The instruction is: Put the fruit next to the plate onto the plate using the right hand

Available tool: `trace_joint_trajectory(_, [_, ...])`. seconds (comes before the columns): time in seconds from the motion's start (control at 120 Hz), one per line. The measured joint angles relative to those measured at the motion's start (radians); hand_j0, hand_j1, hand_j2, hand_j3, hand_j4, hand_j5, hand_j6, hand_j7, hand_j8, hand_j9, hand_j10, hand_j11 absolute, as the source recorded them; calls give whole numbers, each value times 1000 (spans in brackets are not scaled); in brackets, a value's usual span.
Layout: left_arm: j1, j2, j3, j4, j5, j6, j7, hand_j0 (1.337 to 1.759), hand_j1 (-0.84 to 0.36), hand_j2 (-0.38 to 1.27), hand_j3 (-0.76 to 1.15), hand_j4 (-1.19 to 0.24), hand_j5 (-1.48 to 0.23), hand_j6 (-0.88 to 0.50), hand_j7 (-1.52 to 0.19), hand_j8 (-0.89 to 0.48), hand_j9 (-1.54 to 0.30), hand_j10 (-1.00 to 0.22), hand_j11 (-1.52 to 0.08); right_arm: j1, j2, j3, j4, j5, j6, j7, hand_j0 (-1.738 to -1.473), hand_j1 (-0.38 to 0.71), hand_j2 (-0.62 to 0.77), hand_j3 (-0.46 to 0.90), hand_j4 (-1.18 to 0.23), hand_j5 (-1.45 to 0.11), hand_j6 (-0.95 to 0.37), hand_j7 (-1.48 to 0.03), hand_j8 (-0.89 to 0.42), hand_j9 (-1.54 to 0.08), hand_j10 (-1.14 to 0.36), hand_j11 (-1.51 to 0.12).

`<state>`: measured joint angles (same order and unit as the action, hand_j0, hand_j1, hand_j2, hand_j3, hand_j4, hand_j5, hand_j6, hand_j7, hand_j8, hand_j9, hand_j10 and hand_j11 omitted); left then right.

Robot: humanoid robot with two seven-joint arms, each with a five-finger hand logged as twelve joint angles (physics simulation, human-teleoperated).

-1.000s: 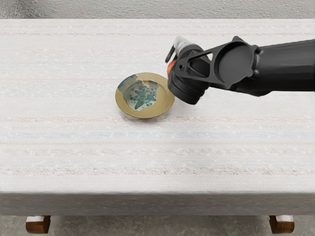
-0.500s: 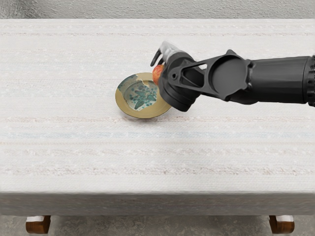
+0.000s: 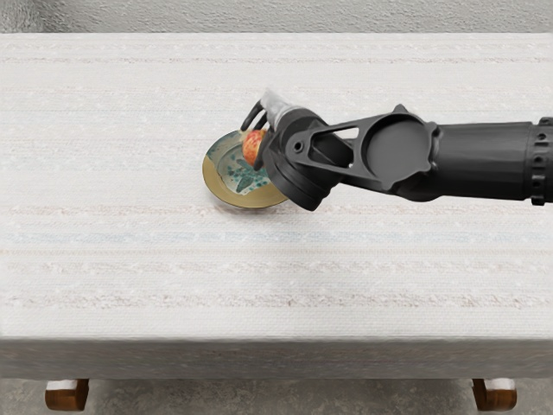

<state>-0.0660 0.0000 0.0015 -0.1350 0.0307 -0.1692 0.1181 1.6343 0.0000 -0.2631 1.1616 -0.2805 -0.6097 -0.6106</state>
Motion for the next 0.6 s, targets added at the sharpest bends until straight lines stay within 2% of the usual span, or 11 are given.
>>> trace_joint_trajectory(0.175, [0,0,0,0,0,0,0,1658,69,47,0,-234,-304,-234,-304,-234,-304,-234,-304,-3,0,2,0,-10,-1,0,-1657,54,31,0,-406,-557,-366,-541,-338,-556,-409,-558])
trace_joint_trajectory(0.433, [0,0,0,0,0,0,0,1658,69,47,0,-234,-304,-234,-304,-234,-304,-234,-304,-4,0,5,-2,-17,-1,0,-1658,-141,-6,0,-194,-260,-183,-255,-175,-260,-195,-260])
trace_joint_trajectory(0.6, [0,0,0,0,0,0,0,1658,69,47,0,-234,-304,-234,-304,-234,-304,-234,-304,-35,0,143,0,-15,-1,0,-1658,-227,-7,0,-112,-148,-108,-146,-104,-148,-112,-148])
